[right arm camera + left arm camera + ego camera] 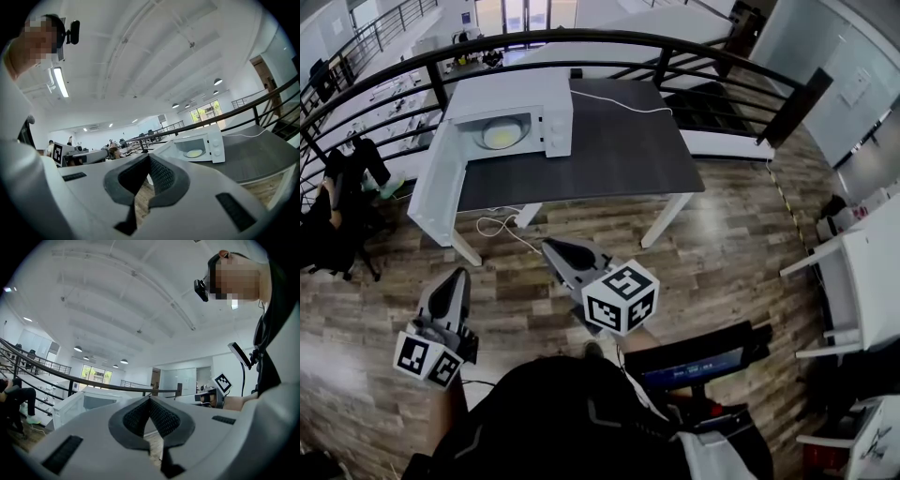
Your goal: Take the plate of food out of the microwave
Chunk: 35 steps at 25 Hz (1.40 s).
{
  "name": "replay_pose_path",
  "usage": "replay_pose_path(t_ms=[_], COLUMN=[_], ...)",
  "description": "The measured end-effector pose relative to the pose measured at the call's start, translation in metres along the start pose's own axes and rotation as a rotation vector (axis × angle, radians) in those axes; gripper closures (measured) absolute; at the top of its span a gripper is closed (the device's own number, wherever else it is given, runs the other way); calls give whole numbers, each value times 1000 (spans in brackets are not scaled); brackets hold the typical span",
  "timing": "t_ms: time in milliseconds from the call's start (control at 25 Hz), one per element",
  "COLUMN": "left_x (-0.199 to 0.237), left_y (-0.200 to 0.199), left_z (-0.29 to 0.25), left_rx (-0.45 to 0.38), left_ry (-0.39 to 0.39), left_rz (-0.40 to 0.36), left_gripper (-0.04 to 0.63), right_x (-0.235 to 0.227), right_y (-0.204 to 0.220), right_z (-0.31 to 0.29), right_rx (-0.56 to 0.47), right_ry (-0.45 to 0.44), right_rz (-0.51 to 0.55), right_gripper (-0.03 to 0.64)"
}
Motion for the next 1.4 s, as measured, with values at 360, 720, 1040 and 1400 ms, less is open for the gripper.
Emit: replay_pose_path(t_ms=[360, 720, 1040, 1400], left_x=[15, 27, 44, 74], left_y=[3, 12, 4, 4], left_z=[8, 10, -5, -63], left_rx=[-6, -23, -69, -11], left_ry=[11, 101, 109, 14], left_rz=[12, 15, -33, -66], left_gripper=[592, 592, 594, 592], right_x=[6, 10, -10, -54], right_y=[4, 17, 5, -27], right_z=[-13, -26, -54, -98], right_rx=[2, -8, 4, 35], right_ry=[37, 90, 65, -25], right_rz=[-11, -40, -35, -35], right_gripper=[618, 618, 618, 618])
Point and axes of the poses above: the fingertips, and each gripper's own axes: z backward along the fingers, x to its left, y out of its underside, the point moved 5 cm from there along z, backward along the fingers, and after that the axes turned 12 degrees about -z, right-handed, at the moved point
